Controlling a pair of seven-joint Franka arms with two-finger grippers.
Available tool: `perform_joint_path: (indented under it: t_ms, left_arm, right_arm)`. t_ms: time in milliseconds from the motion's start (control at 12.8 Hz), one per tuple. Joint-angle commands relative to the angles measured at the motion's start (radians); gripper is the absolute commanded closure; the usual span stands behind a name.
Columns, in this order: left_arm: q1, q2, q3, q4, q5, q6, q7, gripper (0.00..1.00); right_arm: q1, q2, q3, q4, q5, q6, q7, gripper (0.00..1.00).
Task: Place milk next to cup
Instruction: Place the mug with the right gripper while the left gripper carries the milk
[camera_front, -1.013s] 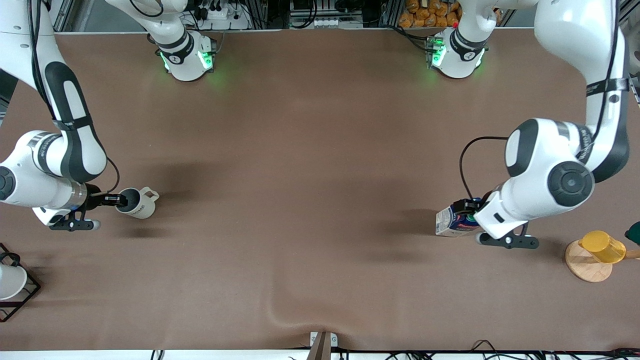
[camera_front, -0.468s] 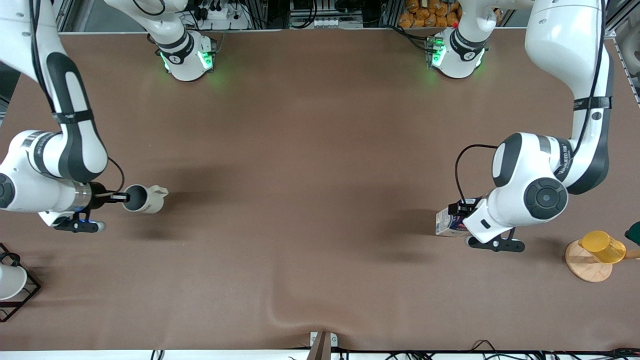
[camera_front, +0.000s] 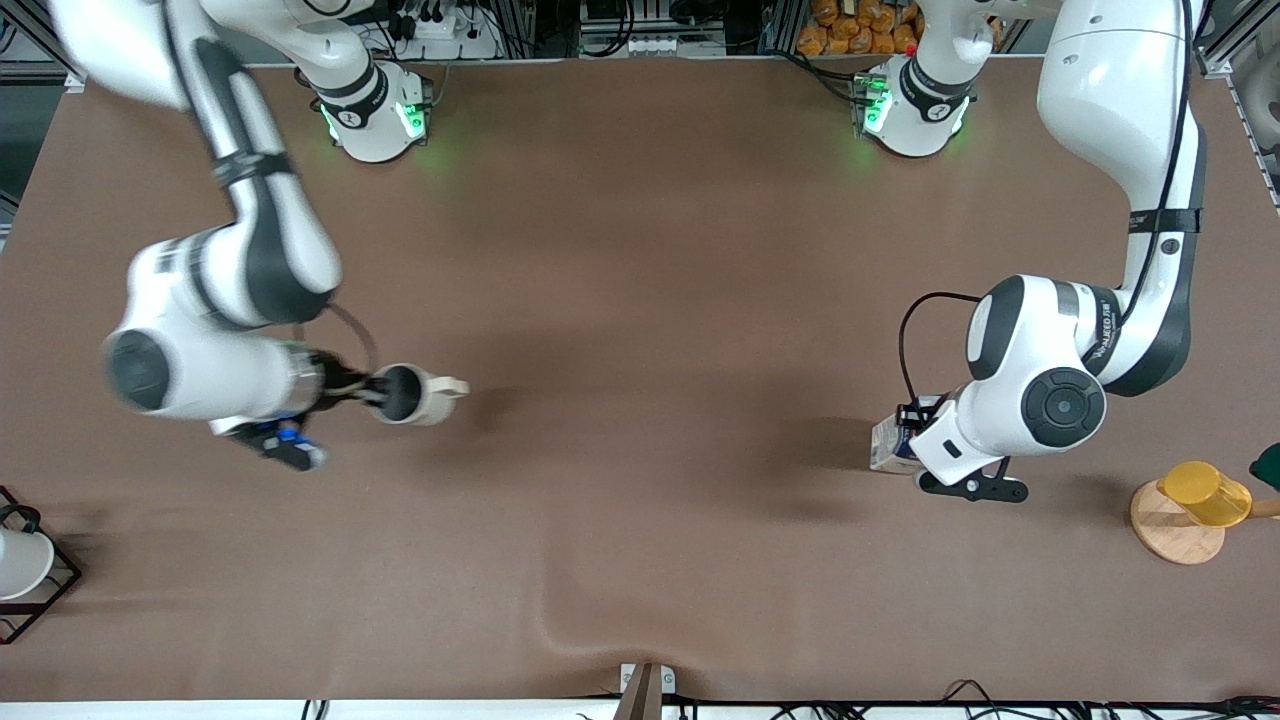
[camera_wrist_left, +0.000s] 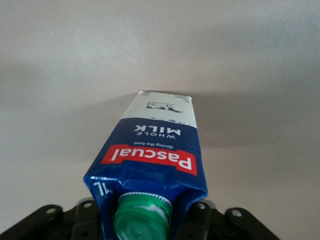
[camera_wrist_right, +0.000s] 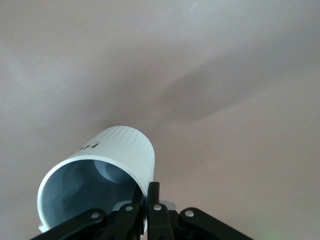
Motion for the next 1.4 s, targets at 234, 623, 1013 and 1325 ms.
perform_joint_path:
  t_ms: [234,623,1013,1325]
  left_arm:
    - [0.002,-0.083,0.001,0.003,0.029,-0.053,-0.023,1.00]
    - [0.027,-0.175,0.008,0.004,0.020,-0.129,-0.022,1.00]
    - [0.013,-0.216,-0.002,0.001,0.017,-0.190,-0.089,1.00]
    - [0.014,-0.232,-0.058,-0.002,-0.015,-0.222,-0.144,1.00]
  right_arm:
    - [0.221,0.077,-0.012,0.062,0.113,0.133,0.342,1.00]
    - [0.359,0.191,-0.014,0.063,0.107,0.323,0.513,1.00]
    - [0.387,0.223,-0.016,0.060,0.087,0.362,0.564,0.87]
    - [0.386,0.225,-0.020,0.063,0.084,0.360,0.566,0.00]
